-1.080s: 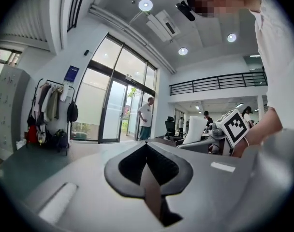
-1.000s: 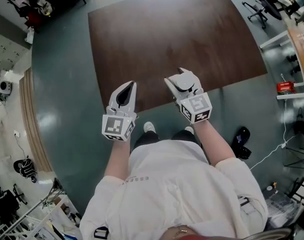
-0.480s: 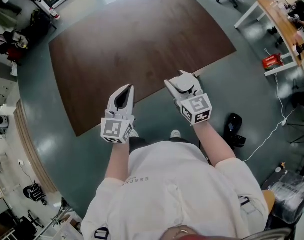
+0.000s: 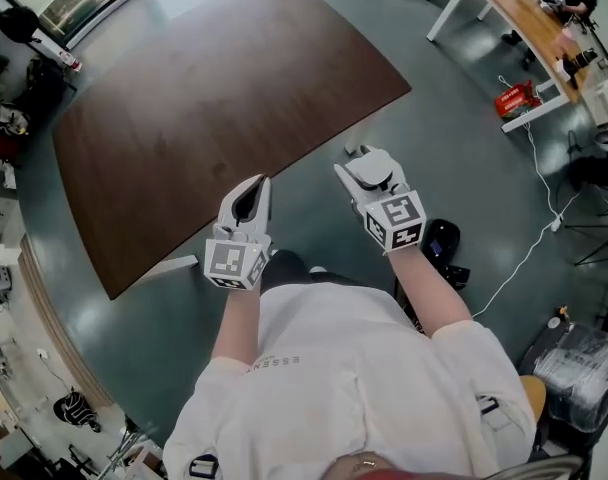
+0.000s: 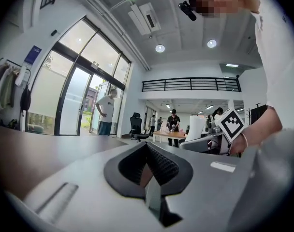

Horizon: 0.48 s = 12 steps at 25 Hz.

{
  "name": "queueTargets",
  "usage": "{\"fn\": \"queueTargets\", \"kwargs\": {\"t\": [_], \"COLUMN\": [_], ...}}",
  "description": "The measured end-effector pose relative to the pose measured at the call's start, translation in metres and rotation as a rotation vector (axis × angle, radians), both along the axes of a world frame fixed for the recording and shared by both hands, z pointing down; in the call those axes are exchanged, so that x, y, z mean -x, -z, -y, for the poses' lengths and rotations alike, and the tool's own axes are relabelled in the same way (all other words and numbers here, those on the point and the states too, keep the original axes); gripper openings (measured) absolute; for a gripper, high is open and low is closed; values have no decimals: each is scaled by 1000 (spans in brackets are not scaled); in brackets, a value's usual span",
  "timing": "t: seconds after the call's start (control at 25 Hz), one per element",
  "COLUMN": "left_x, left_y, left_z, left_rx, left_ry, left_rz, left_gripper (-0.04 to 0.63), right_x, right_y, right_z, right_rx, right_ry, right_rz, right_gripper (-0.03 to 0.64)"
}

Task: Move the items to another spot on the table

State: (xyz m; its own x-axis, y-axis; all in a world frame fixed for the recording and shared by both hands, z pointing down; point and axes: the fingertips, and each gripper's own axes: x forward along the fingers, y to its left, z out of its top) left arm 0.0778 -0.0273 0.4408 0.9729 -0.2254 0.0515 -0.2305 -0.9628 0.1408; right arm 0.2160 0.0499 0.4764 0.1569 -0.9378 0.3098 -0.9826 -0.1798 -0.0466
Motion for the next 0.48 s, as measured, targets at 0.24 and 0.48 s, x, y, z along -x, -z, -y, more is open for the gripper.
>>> {"fn": "queueTargets", "kwargs": {"t": [0.24,0.48], "left_x": [-51,-113], "left_y": [-6,-22], "left_z": [-5,19], "left_rx": [2,37], "left_ry": [-46,-39], "left_rz": [17,27], "left_gripper": [11,11], "right_x": [-41,-98], "right_y": [-14,-28], "right_z": [-14,-1], "right_rx": [-1,25], "right_ry": [-50,-58], "right_rz": [43,60], "right_gripper": [245,245]}}
